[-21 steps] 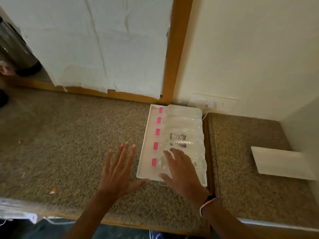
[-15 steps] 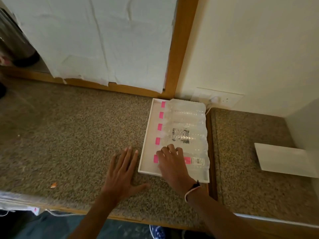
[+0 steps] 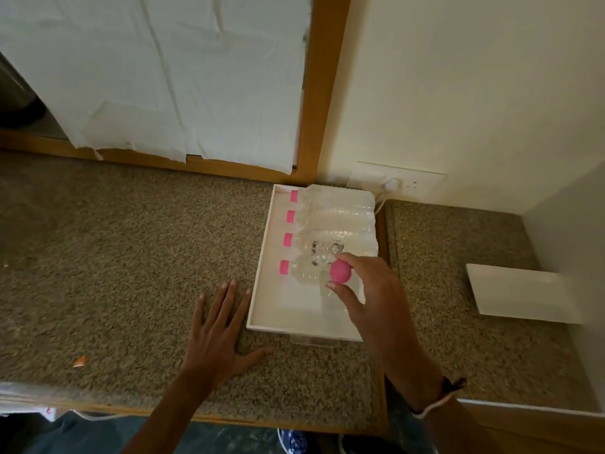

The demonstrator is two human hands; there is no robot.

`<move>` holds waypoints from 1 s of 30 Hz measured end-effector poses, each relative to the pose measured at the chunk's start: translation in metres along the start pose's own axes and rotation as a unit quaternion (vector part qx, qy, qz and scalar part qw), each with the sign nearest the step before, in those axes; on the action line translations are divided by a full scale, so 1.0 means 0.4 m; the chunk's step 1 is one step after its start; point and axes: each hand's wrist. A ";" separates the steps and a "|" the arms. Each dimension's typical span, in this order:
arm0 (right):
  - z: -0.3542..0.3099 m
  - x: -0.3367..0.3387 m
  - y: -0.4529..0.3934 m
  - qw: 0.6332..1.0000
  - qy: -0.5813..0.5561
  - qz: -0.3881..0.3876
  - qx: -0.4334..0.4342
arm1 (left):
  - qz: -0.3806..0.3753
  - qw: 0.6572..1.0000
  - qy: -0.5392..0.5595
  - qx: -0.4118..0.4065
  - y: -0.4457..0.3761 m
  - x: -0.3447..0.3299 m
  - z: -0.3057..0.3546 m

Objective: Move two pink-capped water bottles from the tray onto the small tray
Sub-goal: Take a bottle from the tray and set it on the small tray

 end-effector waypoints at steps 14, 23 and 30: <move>0.074 0.109 0.042 0.983 -0.118 0.142 0.008 | 0.016 0.997 0.001 0.073 -0.026 0.111 0.094; 0.272 0.323 0.061 0.971 -0.154 0.179 0.034 | 0.070 0.997 0.026 -0.018 -0.102 0.144 0.490; 0.508 0.465 0.119 0.976 -0.108 0.186 -0.015 | 0.069 0.993 0.049 -0.076 -0.152 0.064 0.814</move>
Point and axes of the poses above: each hand's wrist, its own y-axis away from the middle knuckle, its own x-axis out of the back of the hand, z = x × y, and after that the axes turned 14 degrees about x, right-handed
